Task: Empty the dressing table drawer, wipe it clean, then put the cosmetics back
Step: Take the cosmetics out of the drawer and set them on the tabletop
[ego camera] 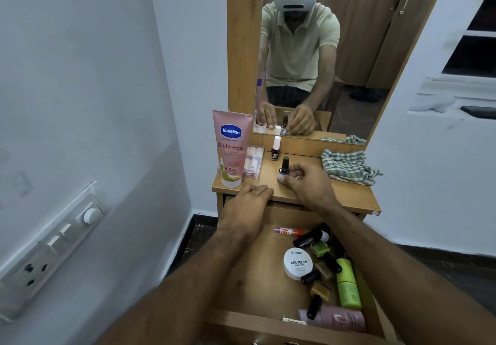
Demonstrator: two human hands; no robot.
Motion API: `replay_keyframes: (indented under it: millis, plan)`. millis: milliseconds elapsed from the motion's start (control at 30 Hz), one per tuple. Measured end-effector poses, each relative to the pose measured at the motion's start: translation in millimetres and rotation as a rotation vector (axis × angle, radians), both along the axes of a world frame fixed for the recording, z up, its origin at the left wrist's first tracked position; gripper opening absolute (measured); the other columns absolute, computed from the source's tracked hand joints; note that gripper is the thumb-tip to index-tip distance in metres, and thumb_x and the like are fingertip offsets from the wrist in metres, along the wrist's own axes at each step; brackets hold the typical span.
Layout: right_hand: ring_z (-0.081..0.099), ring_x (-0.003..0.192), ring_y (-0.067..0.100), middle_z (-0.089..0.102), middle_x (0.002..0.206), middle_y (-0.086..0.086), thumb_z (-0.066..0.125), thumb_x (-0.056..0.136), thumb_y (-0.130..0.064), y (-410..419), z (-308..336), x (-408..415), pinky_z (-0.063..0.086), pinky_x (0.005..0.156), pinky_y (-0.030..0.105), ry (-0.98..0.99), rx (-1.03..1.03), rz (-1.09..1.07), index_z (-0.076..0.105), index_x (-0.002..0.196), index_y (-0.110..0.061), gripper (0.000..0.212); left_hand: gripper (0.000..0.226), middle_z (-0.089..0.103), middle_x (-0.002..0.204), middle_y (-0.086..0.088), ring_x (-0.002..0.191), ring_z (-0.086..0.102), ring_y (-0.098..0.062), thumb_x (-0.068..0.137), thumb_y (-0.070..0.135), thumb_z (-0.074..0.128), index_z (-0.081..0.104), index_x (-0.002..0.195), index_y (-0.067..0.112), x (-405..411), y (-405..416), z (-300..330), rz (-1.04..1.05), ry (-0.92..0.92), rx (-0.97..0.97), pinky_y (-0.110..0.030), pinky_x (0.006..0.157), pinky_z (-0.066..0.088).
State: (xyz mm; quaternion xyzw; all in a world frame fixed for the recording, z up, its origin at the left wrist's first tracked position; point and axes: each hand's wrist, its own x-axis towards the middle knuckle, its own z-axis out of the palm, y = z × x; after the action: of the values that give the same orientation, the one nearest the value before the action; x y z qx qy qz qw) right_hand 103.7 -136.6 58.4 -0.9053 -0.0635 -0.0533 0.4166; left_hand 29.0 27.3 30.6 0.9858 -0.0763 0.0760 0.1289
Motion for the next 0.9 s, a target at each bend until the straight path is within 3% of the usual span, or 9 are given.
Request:
replay_keyframes:
  millis: [433, 500, 600, 667, 733, 800, 900]
  plan:
    - [0.065, 0.096, 0.01, 0.07, 0.103, -0.009, 0.079, 0.086, -0.031, 19, 9, 30, 0.054, 0.085, 0.035, 0.019, 0.019, -0.033, 0.058, 0.137, -0.024, 0.055, 0.068, 0.039, 0.159, 0.003, 0.142, 0.03, -0.021, 0.093, -0.001, 0.053, 0.036, 0.153, 0.025, 1, 2, -3, -0.014, -0.051, 0.021, -0.049, 0.097, 0.053]
    - [0.065, 0.095, 0.011, 0.069, 0.103, -0.006, 0.081, 0.085, -0.028, 10, 12, 21, 0.052, 0.081, 0.03, 0.029, 0.039, -0.05, 0.06, 0.133, -0.022, 0.052, 0.072, 0.041, 0.157, 0.001, 0.141, 0.033, -0.022, 0.088, -0.006, 0.054, 0.038, 0.151, 0.024, -2, 0, -3, -0.003, -0.053, -0.023, -0.049, 0.097, 0.053]
    - [0.062, 0.075, 0.006, 0.066, 0.09, -0.007, 0.082, 0.084, -0.03, -9, 16, -11, 0.045, 0.061, 0.02, 0.057, 0.054, -0.016, 0.068, 0.105, -0.024, 0.026, 0.08, 0.04, 0.155, 0.0, 0.14, 0.035, -0.021, 0.08, -0.01, 0.057, 0.039, 0.15, 0.026, -7, -3, -5, 0.025, -0.061, -0.075, -0.05, 0.098, 0.053]
    - [0.062, 0.074, 0.005, 0.066, 0.085, -0.01, 0.082, 0.082, -0.034, -23, 17, -41, 0.046, 0.061, 0.022, 0.105, -0.091, 0.095, 0.067, 0.091, -0.03, 0.018, 0.088, 0.037, 0.156, 0.002, 0.142, 0.031, -0.019, 0.076, -0.011, 0.061, 0.036, 0.15, 0.027, -9, -4, -8, 0.026, -0.06, -0.094, -0.049, 0.1, 0.052]
    - [0.064, 0.082, 0.007, 0.069, 0.09, -0.011, 0.08, 0.081, -0.044, -32, 13, -70, 0.051, 0.068, 0.028, 0.23, -0.422, 0.207, 0.066, 0.091, -0.032, 0.021, 0.092, 0.032, 0.161, 0.003, 0.147, 0.024, -0.017, 0.076, -0.01, 0.064, 0.032, 0.154, 0.026, -9, -3, -9, 0.009, -0.046, -0.088, -0.047, 0.108, 0.047]
    - [0.064, 0.091, 0.014, 0.069, 0.101, -0.008, 0.076, 0.078, -0.055, -35, 1, -92, 0.051, 0.076, 0.032, 0.28, -0.777, 0.254, 0.067, 0.102, -0.031, 0.035, 0.092, 0.024, 0.166, 0.003, 0.151, 0.016, -0.018, 0.081, -0.003, 0.066, 0.023, 0.158, 0.025, -10, -4, -12, -0.006, -0.021, -0.024, -0.047, 0.118, 0.036]
    - [0.057, 0.11, 0.02, 0.062, 0.126, -0.004, 0.07, 0.08, -0.057, -32, -25, -113, 0.047, 0.086, 0.035, 0.268, -0.924, 0.273, 0.059, 0.127, -0.03, 0.055, 0.098, 0.008, 0.17, -0.001, 0.156, 0.004, -0.022, 0.085, 0.009, 0.068, 0.009, 0.161, 0.024, -19, -7, -21, -0.014, -0.016, 0.099, -0.045, 0.125, 0.007]
